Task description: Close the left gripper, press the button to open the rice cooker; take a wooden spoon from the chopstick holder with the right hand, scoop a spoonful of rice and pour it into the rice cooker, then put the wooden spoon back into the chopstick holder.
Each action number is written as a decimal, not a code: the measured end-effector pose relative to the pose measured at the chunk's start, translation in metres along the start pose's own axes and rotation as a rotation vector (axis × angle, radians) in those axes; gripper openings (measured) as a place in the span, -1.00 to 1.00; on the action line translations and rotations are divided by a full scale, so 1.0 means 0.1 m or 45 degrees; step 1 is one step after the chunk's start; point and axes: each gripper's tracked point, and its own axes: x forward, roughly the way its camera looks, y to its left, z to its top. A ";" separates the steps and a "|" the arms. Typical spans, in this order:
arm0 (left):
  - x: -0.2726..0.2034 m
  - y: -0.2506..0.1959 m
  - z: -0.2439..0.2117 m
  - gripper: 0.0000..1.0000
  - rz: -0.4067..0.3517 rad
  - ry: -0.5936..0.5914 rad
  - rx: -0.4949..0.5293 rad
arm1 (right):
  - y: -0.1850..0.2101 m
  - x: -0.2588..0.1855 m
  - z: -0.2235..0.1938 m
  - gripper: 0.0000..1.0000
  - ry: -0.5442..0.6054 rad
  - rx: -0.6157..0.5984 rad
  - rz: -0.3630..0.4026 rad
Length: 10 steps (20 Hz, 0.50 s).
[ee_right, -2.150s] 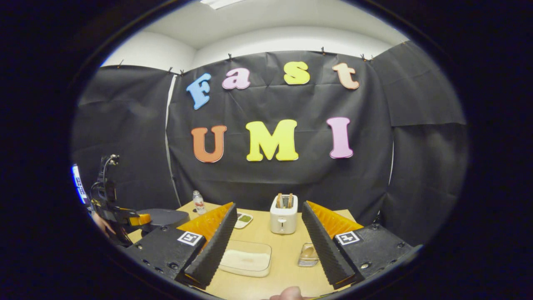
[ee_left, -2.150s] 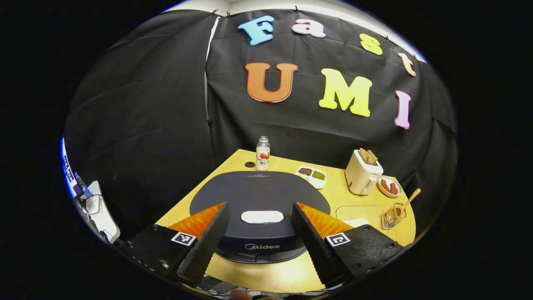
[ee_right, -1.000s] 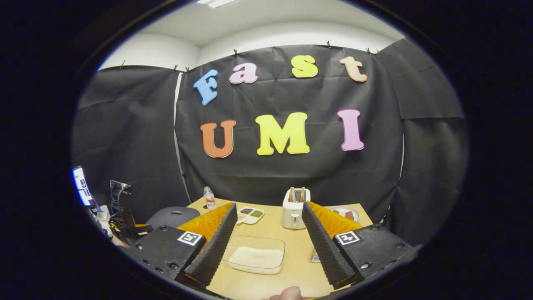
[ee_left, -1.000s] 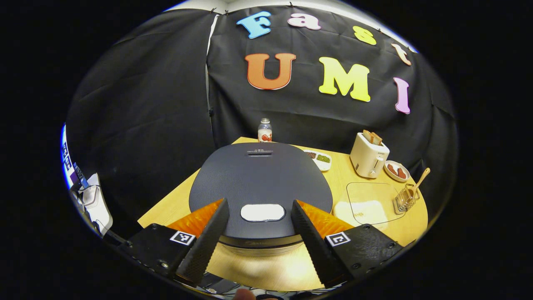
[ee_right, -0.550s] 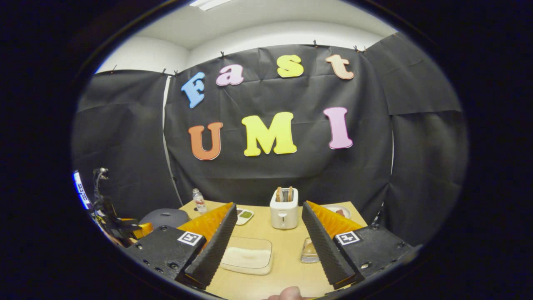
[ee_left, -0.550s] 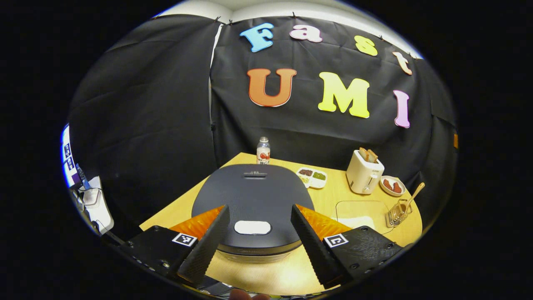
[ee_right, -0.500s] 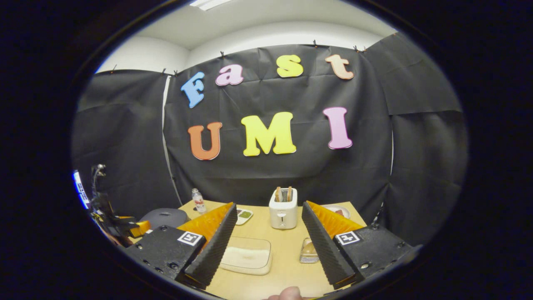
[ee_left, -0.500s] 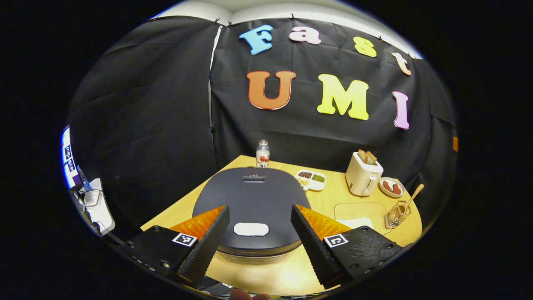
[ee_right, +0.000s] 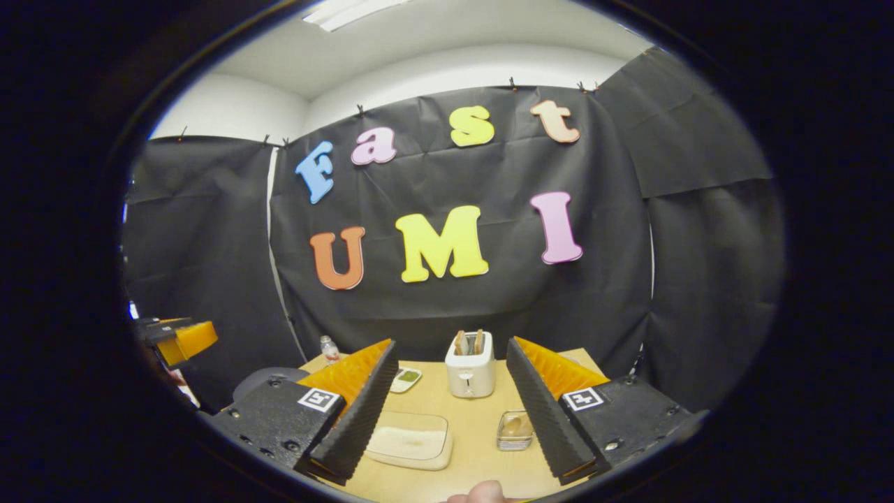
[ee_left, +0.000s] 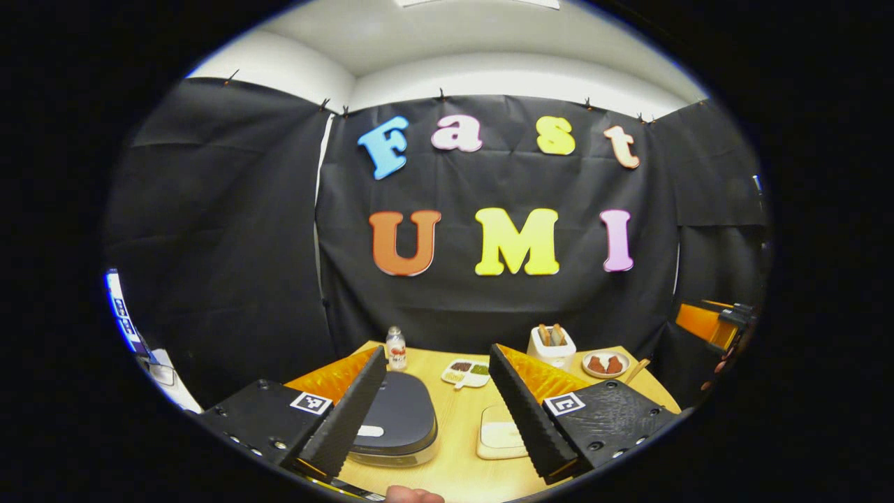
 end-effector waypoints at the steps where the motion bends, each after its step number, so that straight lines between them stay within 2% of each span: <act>1: -0.12 -0.04 0.06 0.90 -0.039 -0.026 -0.017 | 0.02 -0.05 0.05 0.93 -0.003 -0.005 -0.010; 2: -0.16 -0.13 0.14 0.90 -0.070 -0.036 -0.060 | 0.07 -0.12 0.09 1.00 0.002 -0.007 -0.010; 4: -0.30 -0.23 0.25 0.90 -0.121 -0.032 -0.171 | 0.15 -0.28 0.19 0.94 0.002 -0.019 -0.022; 5: -0.36 -0.26 0.30 0.90 -0.141 -0.038 -0.209 | 0.20 -0.36 0.26 1.00 -0.012 -0.029 -0.029; 7: -0.45 -0.24 0.31 0.89 -0.154 -0.055 -0.215 | 0.26 -0.50 0.31 0.93 -0.023 -0.049 -0.060; 10: -0.57 -0.17 0.31 0.89 -0.163 -0.069 -0.186 | 0.44 -0.69 0.29 1.00 -0.015 -0.052 -0.065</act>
